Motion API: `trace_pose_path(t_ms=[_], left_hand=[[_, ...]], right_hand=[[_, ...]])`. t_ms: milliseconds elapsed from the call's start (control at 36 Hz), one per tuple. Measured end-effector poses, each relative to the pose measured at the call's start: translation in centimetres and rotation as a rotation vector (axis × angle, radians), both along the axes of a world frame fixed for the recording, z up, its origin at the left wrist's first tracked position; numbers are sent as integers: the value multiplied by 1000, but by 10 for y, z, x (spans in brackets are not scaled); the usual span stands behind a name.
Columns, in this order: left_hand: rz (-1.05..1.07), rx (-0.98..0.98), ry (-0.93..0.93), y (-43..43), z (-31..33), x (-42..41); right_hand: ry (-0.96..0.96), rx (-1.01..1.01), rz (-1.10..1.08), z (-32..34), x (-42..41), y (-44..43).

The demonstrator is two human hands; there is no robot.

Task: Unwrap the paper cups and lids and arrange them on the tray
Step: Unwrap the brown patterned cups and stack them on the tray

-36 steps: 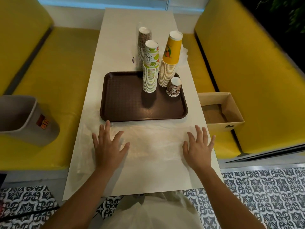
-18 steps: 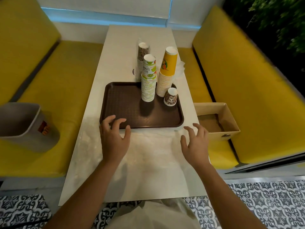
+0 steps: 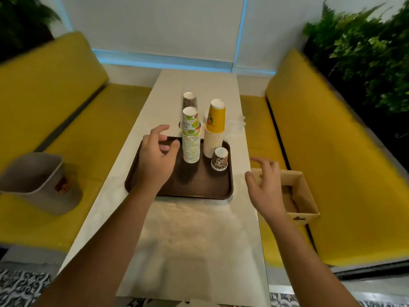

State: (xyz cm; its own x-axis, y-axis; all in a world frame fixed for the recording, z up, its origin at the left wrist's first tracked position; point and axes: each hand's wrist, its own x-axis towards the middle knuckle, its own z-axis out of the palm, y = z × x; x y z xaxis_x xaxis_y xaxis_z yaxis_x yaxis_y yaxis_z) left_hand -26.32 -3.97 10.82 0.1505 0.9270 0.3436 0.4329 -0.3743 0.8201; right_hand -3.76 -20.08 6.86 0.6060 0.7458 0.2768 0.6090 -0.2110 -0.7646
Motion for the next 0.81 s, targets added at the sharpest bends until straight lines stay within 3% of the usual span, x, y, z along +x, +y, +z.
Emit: trace_pose_path(t_ms=[333, 583, 806], left_hand=[[13, -83, -101, 33, 77, 8], [-111, -299, -160, 61, 111, 9], [-145, -390, -143, 105, 99, 12]], right_hand=[[-61, 112, 184, 75, 17, 55], [-132, -42, 284, 143, 12, 131], [-147, -213, 323, 173, 8, 218]])
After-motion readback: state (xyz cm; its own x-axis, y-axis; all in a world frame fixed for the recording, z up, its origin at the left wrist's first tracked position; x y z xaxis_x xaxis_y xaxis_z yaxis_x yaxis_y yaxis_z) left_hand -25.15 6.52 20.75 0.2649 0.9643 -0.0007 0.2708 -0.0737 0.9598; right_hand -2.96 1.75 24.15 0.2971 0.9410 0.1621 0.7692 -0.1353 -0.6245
